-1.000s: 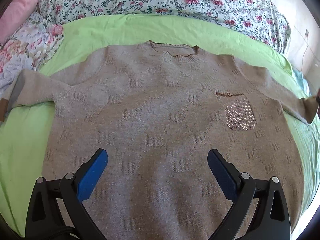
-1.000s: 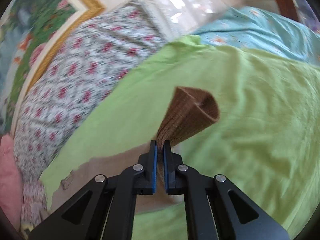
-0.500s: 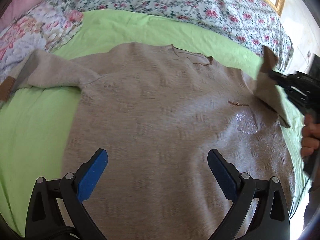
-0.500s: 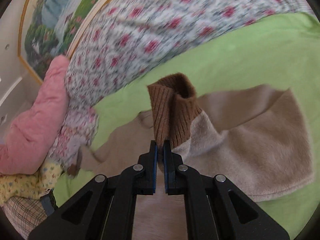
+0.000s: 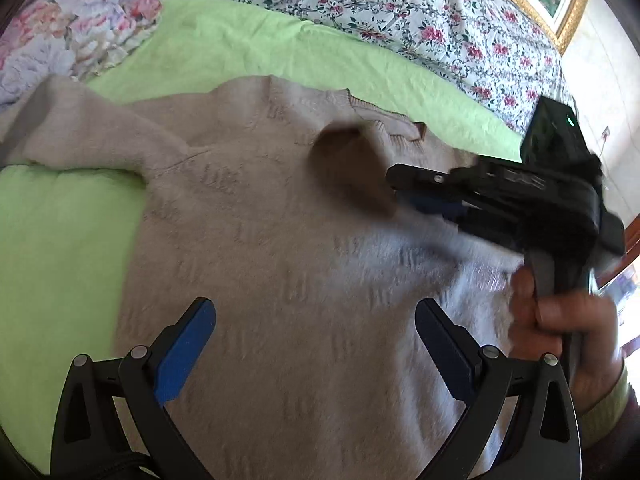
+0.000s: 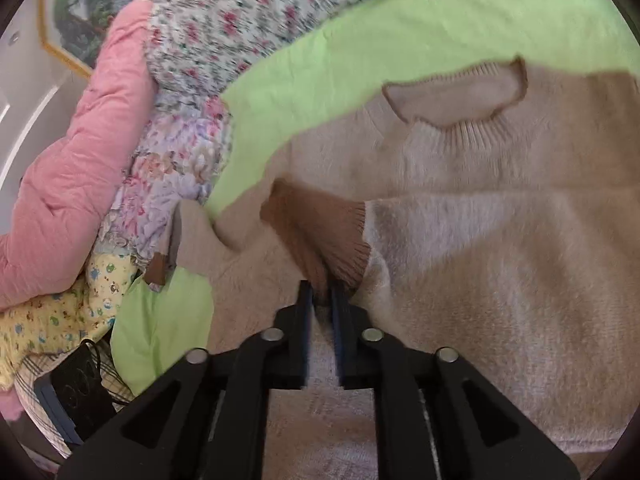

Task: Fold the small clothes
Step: 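Carry the cuff across the sweater body with the right gripper and release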

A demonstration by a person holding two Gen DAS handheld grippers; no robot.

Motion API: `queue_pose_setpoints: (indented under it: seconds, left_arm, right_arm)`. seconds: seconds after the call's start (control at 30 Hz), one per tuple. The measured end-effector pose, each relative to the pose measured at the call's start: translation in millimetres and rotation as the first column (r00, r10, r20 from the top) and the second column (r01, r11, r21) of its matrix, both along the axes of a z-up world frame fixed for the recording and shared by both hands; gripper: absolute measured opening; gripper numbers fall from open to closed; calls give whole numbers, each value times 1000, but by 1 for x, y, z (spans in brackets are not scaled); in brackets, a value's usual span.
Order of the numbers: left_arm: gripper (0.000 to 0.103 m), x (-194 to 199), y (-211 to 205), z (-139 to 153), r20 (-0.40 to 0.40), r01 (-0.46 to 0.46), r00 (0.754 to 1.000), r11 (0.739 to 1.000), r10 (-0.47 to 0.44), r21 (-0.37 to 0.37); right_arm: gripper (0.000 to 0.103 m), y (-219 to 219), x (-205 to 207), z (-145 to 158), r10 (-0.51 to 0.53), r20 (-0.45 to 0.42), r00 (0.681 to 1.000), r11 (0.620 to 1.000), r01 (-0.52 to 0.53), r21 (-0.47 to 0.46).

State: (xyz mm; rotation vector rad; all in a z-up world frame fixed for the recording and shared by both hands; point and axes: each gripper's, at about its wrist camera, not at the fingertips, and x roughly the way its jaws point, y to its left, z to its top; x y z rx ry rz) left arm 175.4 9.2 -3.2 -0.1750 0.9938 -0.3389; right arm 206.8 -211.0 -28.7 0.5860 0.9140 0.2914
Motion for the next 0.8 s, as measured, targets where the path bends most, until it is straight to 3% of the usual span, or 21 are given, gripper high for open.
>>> queue_pose_setpoints:
  seconds: [0.07, 0.1, 0.3, 0.4, 0.43, 0.47, 0.53, 0.7, 0.8]
  left_arm:
    - [100, 15, -8, -3, -14, 9, 1000, 1000, -9, -18]
    - [100, 22, -11, -4, -22, 12, 1000, 1000, -12, -25]
    - [100, 77, -33, -23, -103, 8, 995, 996, -17, -89]
    - [100, 100, -46, -24, -88, -2, 996, 995, -6, -101]
    - [93, 104, -51, -23, -67, 3, 998, 994, -11, -114]
    - [61, 106, -54, -22, -54, 9, 998, 993, -15, -121]
    - [9, 114, -62, -22, -68, 50, 996, 989, -60, -137]
    - [8, 92, -27, 15, 93, 9, 996, 992, 3, -122]
    - [8, 92, 6, 13, 91, -42, 994, 989, 55, -139]
  right_arm:
    - [47, -4, -10, 7, -7, 32, 999, 1000, 6, 21]
    - [50, -5, -15, 12, -13, 49, 999, 1000, 12, 22]
    - [50, -36, -68, 48, -147, 141, 979, 989, 140, 56]
    - [50, -47, -94, 57, -201, 162, 966, 979, 194, 58]
    - [50, -50, -102, 59, -217, 165, 962, 976, 210, 58]
    - [50, -53, -109, 59, -232, 167, 958, 972, 225, 59]
    - [50, -57, -119, 58, -256, 168, 952, 967, 251, 53]
    - [50, -85, -145, 64, -344, 196, 918, 934, 356, -25]
    - [50, -113, -152, 63, -418, 192, 888, 897, 437, -68]
